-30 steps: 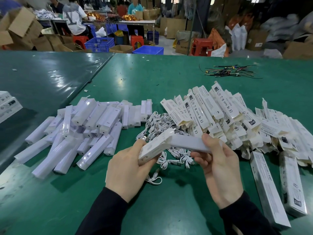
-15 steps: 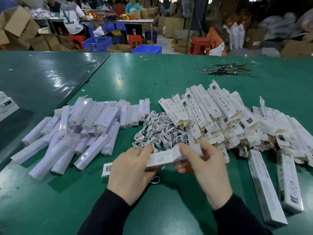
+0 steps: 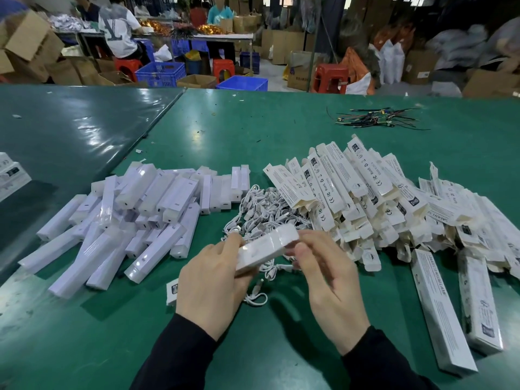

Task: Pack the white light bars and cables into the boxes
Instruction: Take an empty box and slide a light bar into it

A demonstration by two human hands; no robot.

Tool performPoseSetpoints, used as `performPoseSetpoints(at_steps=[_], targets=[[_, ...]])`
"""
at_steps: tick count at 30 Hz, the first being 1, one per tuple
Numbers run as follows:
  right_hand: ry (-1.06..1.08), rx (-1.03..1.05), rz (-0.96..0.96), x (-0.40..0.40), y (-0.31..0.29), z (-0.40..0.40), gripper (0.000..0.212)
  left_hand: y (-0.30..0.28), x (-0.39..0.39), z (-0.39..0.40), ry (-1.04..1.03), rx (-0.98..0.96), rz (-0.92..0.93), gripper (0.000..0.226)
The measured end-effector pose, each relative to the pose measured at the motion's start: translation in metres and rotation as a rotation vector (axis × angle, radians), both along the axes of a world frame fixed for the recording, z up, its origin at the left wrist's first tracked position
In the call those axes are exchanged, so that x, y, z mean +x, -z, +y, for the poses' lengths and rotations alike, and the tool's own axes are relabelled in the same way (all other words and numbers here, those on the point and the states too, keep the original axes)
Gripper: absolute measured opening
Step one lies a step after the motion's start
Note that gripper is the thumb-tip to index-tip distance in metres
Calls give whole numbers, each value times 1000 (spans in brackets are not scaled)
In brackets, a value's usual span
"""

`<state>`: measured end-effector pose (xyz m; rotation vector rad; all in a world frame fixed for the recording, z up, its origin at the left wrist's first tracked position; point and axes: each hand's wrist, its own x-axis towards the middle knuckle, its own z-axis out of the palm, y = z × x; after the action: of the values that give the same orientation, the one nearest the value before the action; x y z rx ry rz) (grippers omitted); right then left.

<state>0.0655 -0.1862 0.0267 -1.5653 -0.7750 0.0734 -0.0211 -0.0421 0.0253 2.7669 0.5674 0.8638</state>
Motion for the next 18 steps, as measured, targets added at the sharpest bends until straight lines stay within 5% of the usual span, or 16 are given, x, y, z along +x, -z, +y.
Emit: performPoseSetpoints(at_steps=[4, 8, 11, 13, 15, 18], targets=[[-314, -126, 107, 1, 2, 2, 40, 3, 0, -3, 151, 27, 35, 42], [-289, 90, 379, 12, -2, 0, 27, -2, -2, 3, -5, -59, 41, 36], [-90, -211, -34, 11, 6, 0, 21, -2, -2, 10, -132, -100, 7, 24], [-147, -597, -456, 4, 19, 3, 25, -1, -2, 13, -96, -139, -15, 22], [-158, -750, -752, 2, 28, 5, 24, -4, -2, 12, 6, -211, -51, 17], [-88, -668, -769, 5, 22, 5, 19, -6, -3, 11, 203, -300, -65, 19]])
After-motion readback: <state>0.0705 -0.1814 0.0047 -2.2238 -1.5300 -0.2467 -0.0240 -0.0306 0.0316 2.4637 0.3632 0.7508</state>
